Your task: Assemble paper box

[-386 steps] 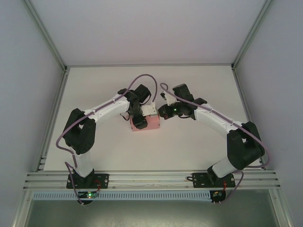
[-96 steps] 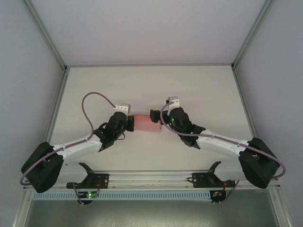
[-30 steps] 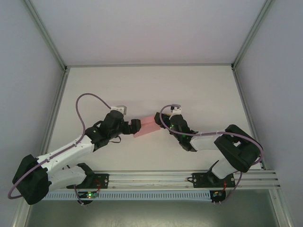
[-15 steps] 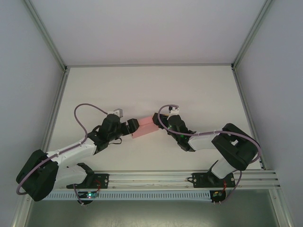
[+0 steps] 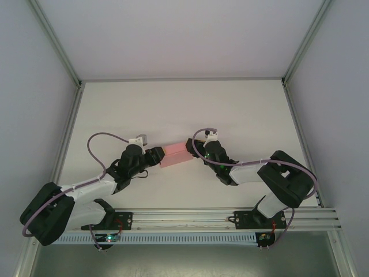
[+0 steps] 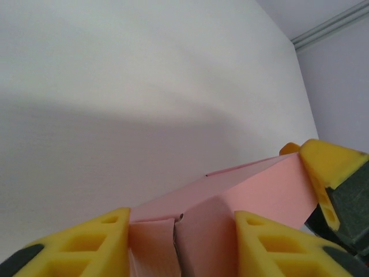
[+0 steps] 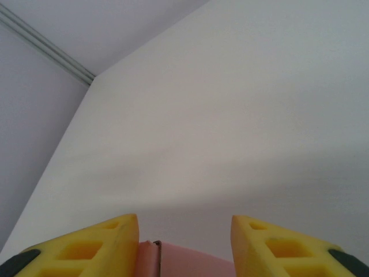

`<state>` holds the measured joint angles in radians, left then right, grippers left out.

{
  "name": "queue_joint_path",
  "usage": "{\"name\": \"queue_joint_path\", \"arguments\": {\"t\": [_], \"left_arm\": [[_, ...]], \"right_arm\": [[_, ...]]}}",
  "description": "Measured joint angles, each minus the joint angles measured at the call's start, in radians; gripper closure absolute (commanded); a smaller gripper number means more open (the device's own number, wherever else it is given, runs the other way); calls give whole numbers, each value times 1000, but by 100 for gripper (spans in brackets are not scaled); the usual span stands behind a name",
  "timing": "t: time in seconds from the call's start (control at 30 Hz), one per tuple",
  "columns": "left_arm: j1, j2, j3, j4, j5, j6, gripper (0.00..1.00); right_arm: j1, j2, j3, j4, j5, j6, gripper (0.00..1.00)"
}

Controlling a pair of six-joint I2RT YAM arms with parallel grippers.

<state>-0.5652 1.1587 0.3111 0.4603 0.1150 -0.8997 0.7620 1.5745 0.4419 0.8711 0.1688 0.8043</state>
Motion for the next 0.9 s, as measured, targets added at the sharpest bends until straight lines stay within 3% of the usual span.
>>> {"name": "queue_joint_path", "arguments": {"t": [0.2,0.53,0.67,0.9], "left_arm": [[14,71,-5,124,-16,-15,100],[24,130,-5,218,3,0,100],[24,130,-5,218,5,6,100],[24,134,0,217,13,26,100]], "right_arm": [[-17,48,-33,144,-62,-48,63],[-33,71,-46,235,-89,-123,81],[-34,83,-45,246,-92,-146,93],[-60,111,-59,317,-134,-158,100]]}}
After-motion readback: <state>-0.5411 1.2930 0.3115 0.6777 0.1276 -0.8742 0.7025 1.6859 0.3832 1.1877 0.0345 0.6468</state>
